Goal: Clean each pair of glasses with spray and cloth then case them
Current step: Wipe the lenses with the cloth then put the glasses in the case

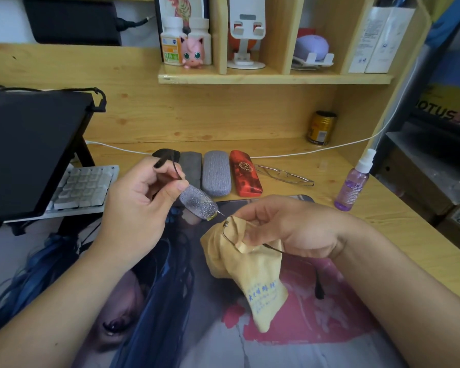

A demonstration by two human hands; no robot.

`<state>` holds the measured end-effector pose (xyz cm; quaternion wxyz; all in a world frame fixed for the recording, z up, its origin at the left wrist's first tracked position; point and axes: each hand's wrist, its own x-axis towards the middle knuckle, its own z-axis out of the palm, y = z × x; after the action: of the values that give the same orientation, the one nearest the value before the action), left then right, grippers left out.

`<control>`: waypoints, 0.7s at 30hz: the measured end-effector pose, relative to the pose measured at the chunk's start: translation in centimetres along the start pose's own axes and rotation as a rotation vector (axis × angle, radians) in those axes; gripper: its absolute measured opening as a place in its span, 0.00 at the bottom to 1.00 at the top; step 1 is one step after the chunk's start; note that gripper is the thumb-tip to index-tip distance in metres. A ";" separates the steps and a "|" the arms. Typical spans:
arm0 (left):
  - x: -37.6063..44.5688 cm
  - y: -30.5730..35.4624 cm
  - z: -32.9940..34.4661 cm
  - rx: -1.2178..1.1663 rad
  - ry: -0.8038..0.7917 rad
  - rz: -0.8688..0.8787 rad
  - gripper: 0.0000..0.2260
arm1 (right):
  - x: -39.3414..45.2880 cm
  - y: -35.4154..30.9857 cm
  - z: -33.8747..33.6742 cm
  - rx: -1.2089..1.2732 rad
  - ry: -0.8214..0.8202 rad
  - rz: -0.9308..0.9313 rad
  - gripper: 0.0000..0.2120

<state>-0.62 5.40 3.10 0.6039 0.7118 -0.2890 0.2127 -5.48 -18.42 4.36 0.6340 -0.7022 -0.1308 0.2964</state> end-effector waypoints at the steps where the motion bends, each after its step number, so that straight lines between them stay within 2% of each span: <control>1: 0.0 0.0 0.0 0.005 -0.002 -0.001 0.12 | -0.1 -0.1 -0.3 0.018 -0.039 0.017 0.13; 3: 0.0 0.1 0.1 0.017 -0.010 -0.003 0.11 | -0.2 -0.4 -0.5 0.018 -0.054 0.059 0.14; 9: -0.3 0.0 0.4 0.021 -0.026 -0.008 0.13 | -0.2 -0.6 0.9 -0.318 0.191 0.076 0.06; 12: -0.1 0.0 0.0 0.010 -0.002 0.004 0.12 | 0.1 -0.9 0.9 -0.302 0.312 0.078 0.11; 14: 0.0 0.0 -0.1 0.017 0.006 0.016 0.11 | 0.2 -1.0 0.8 -0.174 0.262 0.062 0.10; 17: 0.2 -0.1 -0.2 0.018 0.015 0.028 0.11 | -0.1 -0.7 0.5 -0.013 0.094 0.058 0.08; 19: 0.0 0.0 0.0 0.013 0.009 0.006 0.13 | -0.2 -0.6 0.6 -0.027 0.071 0.088 0.10; 21: -0.1 0.1 0.2 -0.001 -0.002 -0.021 0.13 | 0.1 -0.4 1.1 -0.105 0.118 0.099 0.10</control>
<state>-0.71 5.25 3.07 0.6063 0.7146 -0.2822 0.2053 -5.96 -17.43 4.66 0.5877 -0.7562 -0.0737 0.2780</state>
